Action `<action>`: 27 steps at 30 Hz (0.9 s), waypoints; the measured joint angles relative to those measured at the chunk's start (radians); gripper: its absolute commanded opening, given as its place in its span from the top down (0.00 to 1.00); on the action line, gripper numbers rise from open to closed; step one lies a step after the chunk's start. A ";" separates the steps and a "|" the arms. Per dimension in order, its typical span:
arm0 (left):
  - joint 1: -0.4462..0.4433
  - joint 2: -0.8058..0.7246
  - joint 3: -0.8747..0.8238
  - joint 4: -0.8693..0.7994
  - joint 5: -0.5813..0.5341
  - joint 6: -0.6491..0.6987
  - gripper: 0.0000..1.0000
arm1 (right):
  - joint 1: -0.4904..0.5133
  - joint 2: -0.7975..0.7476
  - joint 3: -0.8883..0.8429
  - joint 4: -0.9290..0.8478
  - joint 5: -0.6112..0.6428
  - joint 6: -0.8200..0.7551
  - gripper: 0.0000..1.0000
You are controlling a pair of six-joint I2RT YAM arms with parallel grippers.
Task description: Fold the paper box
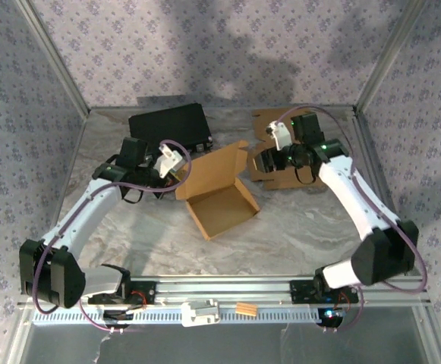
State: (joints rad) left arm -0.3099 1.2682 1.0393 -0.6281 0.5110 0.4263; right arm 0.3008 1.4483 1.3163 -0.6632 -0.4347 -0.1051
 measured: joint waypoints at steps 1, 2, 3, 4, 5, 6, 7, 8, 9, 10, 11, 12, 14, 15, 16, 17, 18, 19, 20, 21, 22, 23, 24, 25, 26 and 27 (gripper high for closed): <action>0.019 0.000 0.001 -0.015 0.018 0.023 1.00 | -0.007 0.038 0.003 0.011 -0.033 -0.056 0.35; 0.033 0.000 0.003 -0.029 0.032 0.041 1.00 | -0.011 0.072 0.011 0.009 -0.057 -0.103 0.34; 0.050 0.000 0.006 -0.045 0.048 0.063 1.00 | -0.014 0.114 0.025 0.005 -0.080 -0.156 0.35; 0.061 0.000 0.010 -0.058 0.058 0.081 1.00 | -0.017 0.158 0.047 -0.002 -0.099 -0.208 0.35; 0.071 0.000 0.013 -0.067 0.066 0.098 1.00 | -0.017 0.193 0.067 -0.010 -0.114 -0.246 0.33; 0.077 0.000 0.015 -0.072 0.072 0.110 1.00 | -0.017 0.232 0.094 -0.020 -0.134 -0.291 0.33; 0.079 0.000 0.016 -0.076 0.078 0.121 1.00 | -0.014 0.260 0.116 -0.033 -0.148 -0.327 0.33; 0.079 0.001 0.016 -0.079 0.082 0.130 1.00 | -0.009 0.280 0.135 -0.042 -0.154 -0.359 0.33; 0.079 0.003 0.016 -0.079 0.087 0.136 1.00 | 0.000 0.292 0.145 -0.045 -0.156 -0.389 0.33; 0.079 0.006 0.016 -0.079 0.091 0.143 1.00 | 0.013 0.293 0.146 -0.044 -0.156 -0.416 0.33; 0.079 0.009 0.016 -0.079 0.095 0.148 1.00 | 0.023 0.293 0.146 -0.043 -0.155 -0.436 0.34; 0.079 0.011 0.016 -0.079 0.098 0.152 1.00 | 0.033 0.293 0.146 -0.040 -0.155 -0.453 0.35; 0.082 0.013 0.016 -0.079 0.100 0.158 1.00 | 0.049 0.295 0.148 -0.035 -0.157 -0.476 0.39; 0.084 0.013 0.016 -0.077 0.100 0.161 1.00 | 0.051 0.299 0.155 -0.042 -0.157 -0.487 0.42; 0.086 0.013 0.016 -0.076 0.100 0.161 1.00 | 0.051 0.308 0.171 -0.050 -0.157 -0.497 0.45; 0.086 0.013 0.016 -0.075 0.099 0.161 1.00 | 0.051 0.321 0.193 -0.058 -0.156 -0.506 0.48; 0.086 0.013 0.016 -0.074 0.098 0.161 1.00 | 0.051 0.332 0.210 -0.060 -0.156 -0.515 0.51; 0.088 0.014 0.016 -0.073 0.098 0.161 1.00 | 0.051 0.338 0.222 -0.058 -0.155 -0.520 0.54; 0.088 0.016 0.016 -0.071 0.098 0.161 1.00 | 0.051 0.340 0.225 -0.058 -0.153 -0.521 0.57; 0.088 0.019 0.016 -0.071 0.098 0.161 1.00 | 0.052 0.340 0.225 -0.059 -0.153 -0.524 0.59; 0.088 0.022 0.016 -0.069 0.096 0.161 1.00 | 0.054 0.340 0.225 -0.059 -0.153 -0.523 0.60; 0.088 0.026 0.016 -0.064 0.093 0.160 1.00 | 0.056 0.340 0.225 -0.059 -0.151 -0.524 0.63; 0.088 0.029 0.016 -0.058 0.090 0.160 1.00 | 0.060 0.340 0.225 -0.059 -0.147 -0.524 0.66; 0.088 0.031 0.016 -0.051 0.086 0.159 1.00 | 0.063 0.340 0.225 -0.059 -0.142 -0.525 0.68; 0.088 0.032 0.016 -0.045 0.080 0.158 1.00 | 0.068 0.340 0.225 -0.059 -0.137 -0.524 0.70; 0.088 0.032 0.016 -0.039 0.075 0.156 1.00 | 0.070 0.340 0.225 -0.059 -0.137 -0.523 0.72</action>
State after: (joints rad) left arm -0.2222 1.3003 1.0550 -0.6670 0.5861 0.5823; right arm 0.3710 1.7878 1.5414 -0.7219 -0.5716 -0.6277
